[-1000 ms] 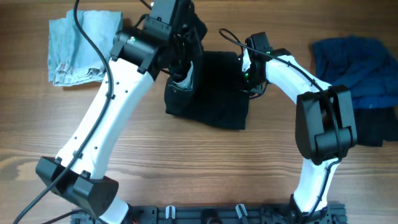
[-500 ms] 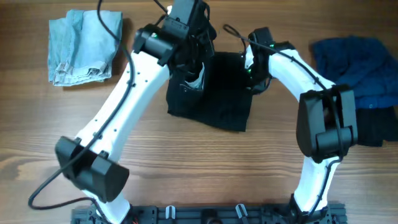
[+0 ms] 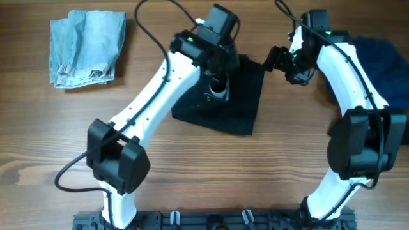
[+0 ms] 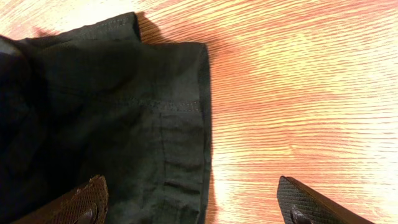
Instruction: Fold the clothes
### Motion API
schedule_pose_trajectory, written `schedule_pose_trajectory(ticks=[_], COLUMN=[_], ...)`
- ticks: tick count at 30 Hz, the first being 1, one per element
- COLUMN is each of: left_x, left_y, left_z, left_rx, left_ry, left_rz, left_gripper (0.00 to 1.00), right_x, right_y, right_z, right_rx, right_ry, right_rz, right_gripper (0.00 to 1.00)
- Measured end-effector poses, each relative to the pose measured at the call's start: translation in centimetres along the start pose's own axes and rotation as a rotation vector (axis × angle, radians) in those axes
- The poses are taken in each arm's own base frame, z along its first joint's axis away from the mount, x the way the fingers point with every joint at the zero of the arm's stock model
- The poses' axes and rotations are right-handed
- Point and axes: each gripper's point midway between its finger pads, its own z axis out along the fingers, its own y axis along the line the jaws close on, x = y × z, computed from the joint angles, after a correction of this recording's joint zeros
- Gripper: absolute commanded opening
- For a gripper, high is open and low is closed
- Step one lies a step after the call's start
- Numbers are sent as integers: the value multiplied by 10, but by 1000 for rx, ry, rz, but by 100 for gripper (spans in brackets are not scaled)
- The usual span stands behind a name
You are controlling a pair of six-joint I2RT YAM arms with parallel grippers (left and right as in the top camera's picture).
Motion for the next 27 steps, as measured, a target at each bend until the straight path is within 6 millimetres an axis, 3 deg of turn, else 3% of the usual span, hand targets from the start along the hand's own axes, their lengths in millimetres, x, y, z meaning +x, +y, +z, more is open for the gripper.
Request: schedule_pose_trajectory(ticks=[3, 4, 6, 9, 14, 16, 19, 21, 23, 24, 26, 27], left_x=[14, 17, 23, 28, 30, 29, 21, 4, -10, -18, -28, -26], left_y=[-12, -13, -18, -22, -24, -22, -4, 31, 70, 92, 118, 121], left_z=[6, 7, 9, 10, 10, 10, 8, 4, -3, -7, -15, -17], left_rx=[8, 8, 10, 15, 19, 18, -14, -75, -141, -165, -159, -134], left_ry=[20, 24, 34, 42, 46, 46, 60, 70, 93, 102, 138, 169], left_rz=[30, 36, 46, 54, 58, 60, 31, -28, -106, -146, -182, -173], left_gripper=[14, 22, 52, 59, 59, 59, 49, 34, 30, 22, 5, 4], right_x=[1, 1, 0, 0, 1, -4, -7, 2, 12, 18, 26, 26], right_y=[-3, -2, -2, -2, -4, -4, 10, 33, 51, 61, 84, 93], right_z=[-1, -1, -1, -1, -5, -14, -36, -48, -45, -41, -30, -26], right_rx=[2, 2, 2, 2, 6, 2, -73, -171, -221, -243, -288, -307], right_ry=[5, 4, 4, 4, 13, -3, -31, -13, 12, 26, 25, 11], right_rz=[-8, -11, -12, -12, -2, 4, -37, -99, -150, -179, -248, -268], right_gripper=[88, 88, 89, 89, 88, 83, 47, 33, 30, 29, 30, 37])
